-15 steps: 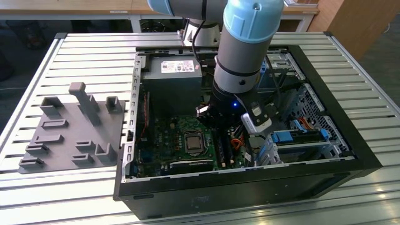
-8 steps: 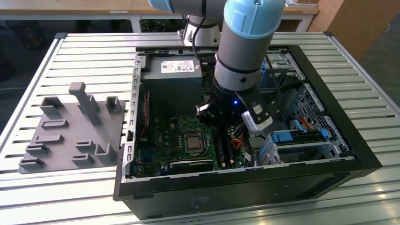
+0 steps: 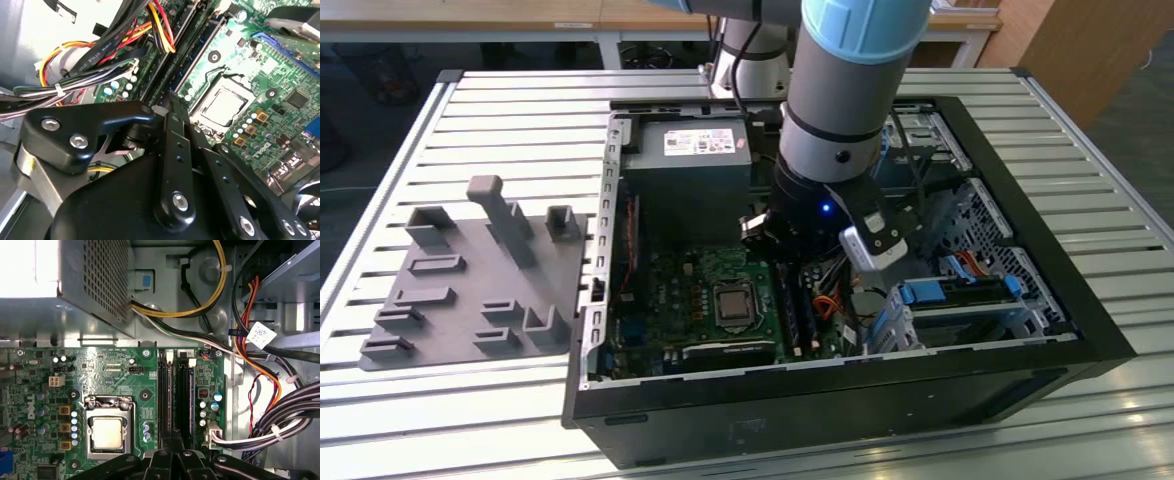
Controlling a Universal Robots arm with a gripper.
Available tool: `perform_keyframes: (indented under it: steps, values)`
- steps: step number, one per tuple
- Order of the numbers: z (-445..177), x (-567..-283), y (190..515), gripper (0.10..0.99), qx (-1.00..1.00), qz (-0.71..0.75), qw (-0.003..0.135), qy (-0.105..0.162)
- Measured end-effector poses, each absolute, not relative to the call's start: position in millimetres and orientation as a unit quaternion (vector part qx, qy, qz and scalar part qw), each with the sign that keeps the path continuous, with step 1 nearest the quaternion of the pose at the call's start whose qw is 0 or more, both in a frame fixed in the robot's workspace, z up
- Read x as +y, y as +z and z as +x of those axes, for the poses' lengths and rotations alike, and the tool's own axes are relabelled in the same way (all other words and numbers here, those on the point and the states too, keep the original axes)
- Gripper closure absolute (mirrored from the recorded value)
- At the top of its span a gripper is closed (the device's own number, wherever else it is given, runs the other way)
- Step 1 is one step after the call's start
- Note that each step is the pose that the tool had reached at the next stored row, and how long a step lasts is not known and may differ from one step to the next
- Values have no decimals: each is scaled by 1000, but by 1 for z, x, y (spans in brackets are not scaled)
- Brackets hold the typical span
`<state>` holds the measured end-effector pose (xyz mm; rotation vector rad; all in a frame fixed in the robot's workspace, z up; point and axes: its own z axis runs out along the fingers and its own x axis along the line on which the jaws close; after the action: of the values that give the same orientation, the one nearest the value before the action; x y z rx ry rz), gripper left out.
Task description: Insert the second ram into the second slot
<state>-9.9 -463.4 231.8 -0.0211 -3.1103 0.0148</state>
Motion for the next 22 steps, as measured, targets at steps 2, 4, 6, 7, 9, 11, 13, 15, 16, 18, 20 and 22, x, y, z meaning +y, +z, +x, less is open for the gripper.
perform_keyframes:
  steps: [2, 4, 6, 7, 9, 11, 13, 15, 16, 18, 20, 22]
  values:
    - [-10, -463, 231, 980, -1000, -7, 16, 5]
    - [-10, -463, 228, 980, -1000, -7, 16, 5]
    - [-10, -463, 226, 980, -1000, -7, 16, 5]
    - [-10, -463, 226, 980, -1000, -7, 16, 5]
    - [-10, -463, 224, 980, -1000, -7, 16, 5]
    - [-10, -463, 220, 980, -1000, -7, 16, 5]
    - [-10, -463, 219, 980, -1000, -7, 16, 5]
    - [-10, -463, 217, 980, -1000, -7, 16, 5]
    - [-10, -463, 216, 980, -1000, -7, 16, 5]
    - [-10, -463, 216, 980, -1000, -7, 16, 5]
    - [-10, -463, 216, 980, -1000, -7, 16, 5]
    - [-10, -462, 218, 980, -1000, -7, 15, 4]
